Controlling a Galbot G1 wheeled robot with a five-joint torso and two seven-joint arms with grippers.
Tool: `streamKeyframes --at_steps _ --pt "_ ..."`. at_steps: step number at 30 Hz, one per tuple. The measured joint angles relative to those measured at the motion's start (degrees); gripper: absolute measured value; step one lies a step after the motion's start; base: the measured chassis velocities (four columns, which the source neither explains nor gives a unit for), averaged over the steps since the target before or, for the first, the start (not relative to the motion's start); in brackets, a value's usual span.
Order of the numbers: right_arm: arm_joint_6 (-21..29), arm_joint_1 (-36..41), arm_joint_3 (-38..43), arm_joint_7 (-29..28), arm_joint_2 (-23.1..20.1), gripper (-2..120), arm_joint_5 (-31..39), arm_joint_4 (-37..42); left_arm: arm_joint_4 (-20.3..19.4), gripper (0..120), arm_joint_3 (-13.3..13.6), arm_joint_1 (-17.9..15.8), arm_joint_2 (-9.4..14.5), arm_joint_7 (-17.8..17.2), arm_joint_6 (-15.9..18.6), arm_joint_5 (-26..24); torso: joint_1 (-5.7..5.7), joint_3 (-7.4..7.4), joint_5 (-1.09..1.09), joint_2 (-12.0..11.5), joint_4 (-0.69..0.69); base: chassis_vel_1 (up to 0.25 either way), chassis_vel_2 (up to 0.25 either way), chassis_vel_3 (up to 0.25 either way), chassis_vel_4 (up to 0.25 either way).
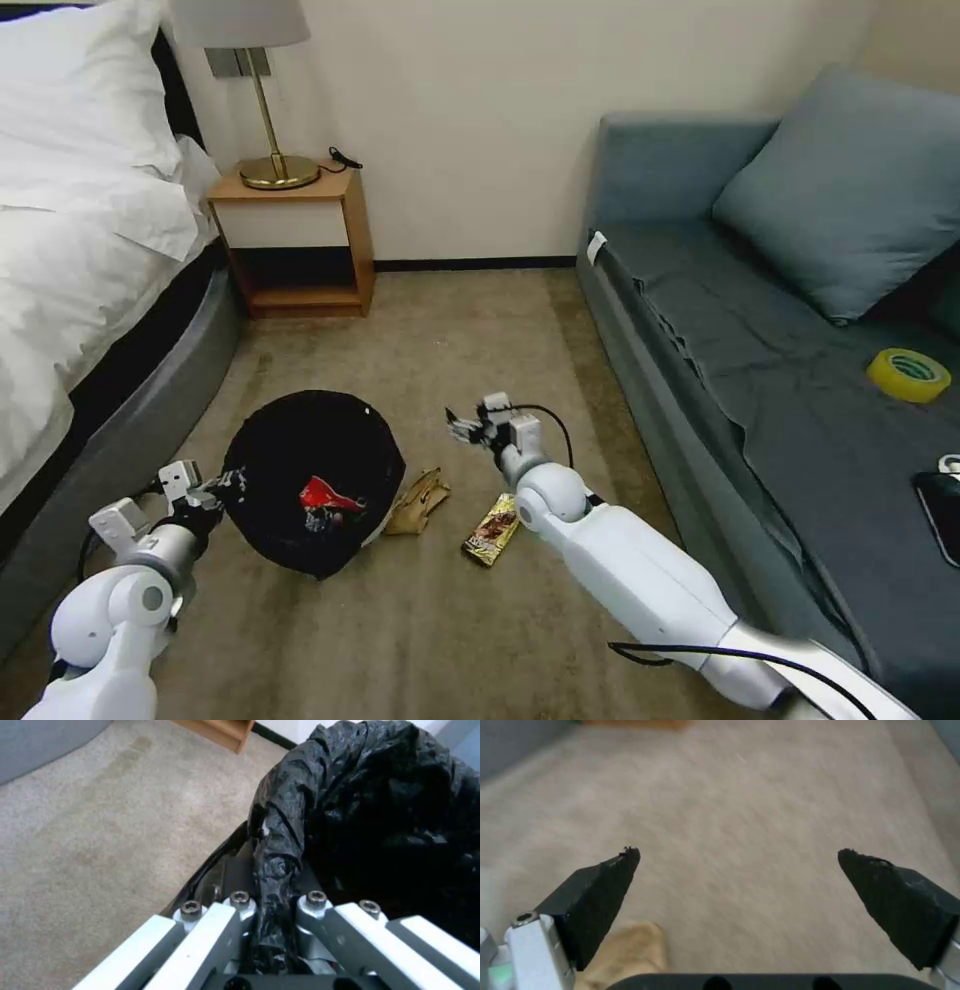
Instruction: Pick up the trash bin, then pick up the garbage on the floor and place it into the trash bin.
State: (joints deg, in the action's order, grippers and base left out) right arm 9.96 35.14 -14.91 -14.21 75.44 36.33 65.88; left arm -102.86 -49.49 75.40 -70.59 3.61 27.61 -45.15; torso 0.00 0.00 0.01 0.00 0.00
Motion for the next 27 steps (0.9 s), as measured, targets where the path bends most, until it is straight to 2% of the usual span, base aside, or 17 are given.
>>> streamKeyframes --at_steps 2,6,8,10,12,15,27 --pt "3.6 0.3 2.5 0.0 0.7 100 3.5 -4.1 0.0 4 -0.4 0.7 0.2 0.6 -0.1 -0.1 0.0 0.0 0.0 0.0 0.0 0.0 0.0 0.0 0.0" --pt "7.2 0.6 5.3 -0.5 1.5 100 8.2 -7.5 0.2 4 -1.1 1.2 0.5 1.0 -0.4 -0.2 0.0 0.0 0.0 0.0 0.01 0.0 0.0 0.0 0.0" --pt "8.4 0.7 6.3 -0.7 1.6 100 10.6 -8.2 0.3 4 -1.2 1.3 0.6 1.2 -0.5 -0.3 0.0 0.0 0.0 0.0 0.0 0.0 0.0 0.0 0.0" --pt "12.0 0.9 8.5 -1.9 1.7 100 17.1 -8.7 0.8 4 -1.6 1.5 0.8 1.6 -0.6 -0.4 0.0 0.0 0.0 0.0 0.0 0.0 0.0 0.0 0.0" --pt "13.5 1.1 10.2 -2.6 1.7 100 21.1 -9.1 1.2 4 -1.8 1.5 0.9 1.9 -0.7 -0.4 0.0 0.0 0.0 0.0 0.01 0.0 0.0 0.0 0.0" --pt "14.6 1.3 11.3 -2.7 1.7 100 23.9 -9.8 1.8 4 -1.8 1.6 0.9 2.1 -1.0 -0.3 0.0 0.0 0.0 0.0 0.0 0.0 0.0 0.0 0.0" --pt "15.5 1.0 12.5 0.8 3.4 100 23.5 -15.6 3.3 4 -1.5 1.0 0.3 2.3 -1.3 0.4 0.0 0.0 -0.01 0.0 0.01 0.0 0.0 0.0 0.0"
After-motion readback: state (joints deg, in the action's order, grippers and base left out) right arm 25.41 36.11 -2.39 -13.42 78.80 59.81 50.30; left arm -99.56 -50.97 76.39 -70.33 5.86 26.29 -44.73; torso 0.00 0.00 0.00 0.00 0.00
